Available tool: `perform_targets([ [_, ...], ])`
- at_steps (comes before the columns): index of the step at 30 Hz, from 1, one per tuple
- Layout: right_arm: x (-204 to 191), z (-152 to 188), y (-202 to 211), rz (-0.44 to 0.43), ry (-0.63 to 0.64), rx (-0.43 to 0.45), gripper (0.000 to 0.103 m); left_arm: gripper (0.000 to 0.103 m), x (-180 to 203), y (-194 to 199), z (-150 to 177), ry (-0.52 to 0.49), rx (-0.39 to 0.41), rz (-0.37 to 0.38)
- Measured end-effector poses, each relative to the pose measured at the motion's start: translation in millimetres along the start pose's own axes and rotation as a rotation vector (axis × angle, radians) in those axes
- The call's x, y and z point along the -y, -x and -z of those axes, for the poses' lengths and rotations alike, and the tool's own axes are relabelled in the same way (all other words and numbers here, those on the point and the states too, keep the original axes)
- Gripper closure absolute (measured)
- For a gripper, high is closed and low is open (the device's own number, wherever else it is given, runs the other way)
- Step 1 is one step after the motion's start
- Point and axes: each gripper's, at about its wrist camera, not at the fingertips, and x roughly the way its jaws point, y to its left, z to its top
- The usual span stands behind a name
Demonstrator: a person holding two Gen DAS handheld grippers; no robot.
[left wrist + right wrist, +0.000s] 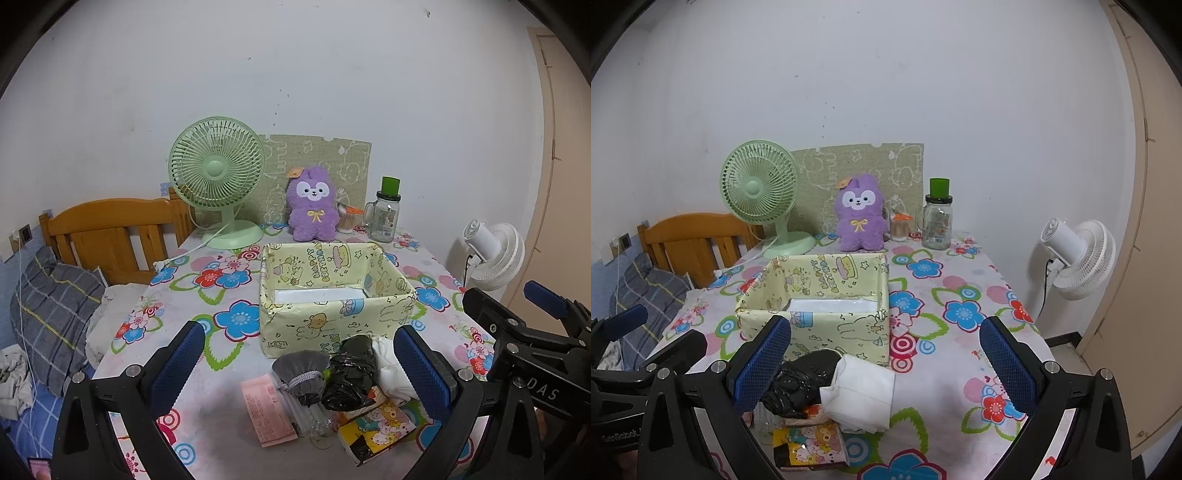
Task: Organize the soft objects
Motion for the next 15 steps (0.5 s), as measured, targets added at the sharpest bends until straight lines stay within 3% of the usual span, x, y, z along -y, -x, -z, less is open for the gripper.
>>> perform_targets([
  [15, 2.1, -1.9, 2.9, 0.007, -0.006, 0.017, 0.0, 0.0, -0.9, 0.5, -3.8, 0.0, 0.013, 0.002],
])
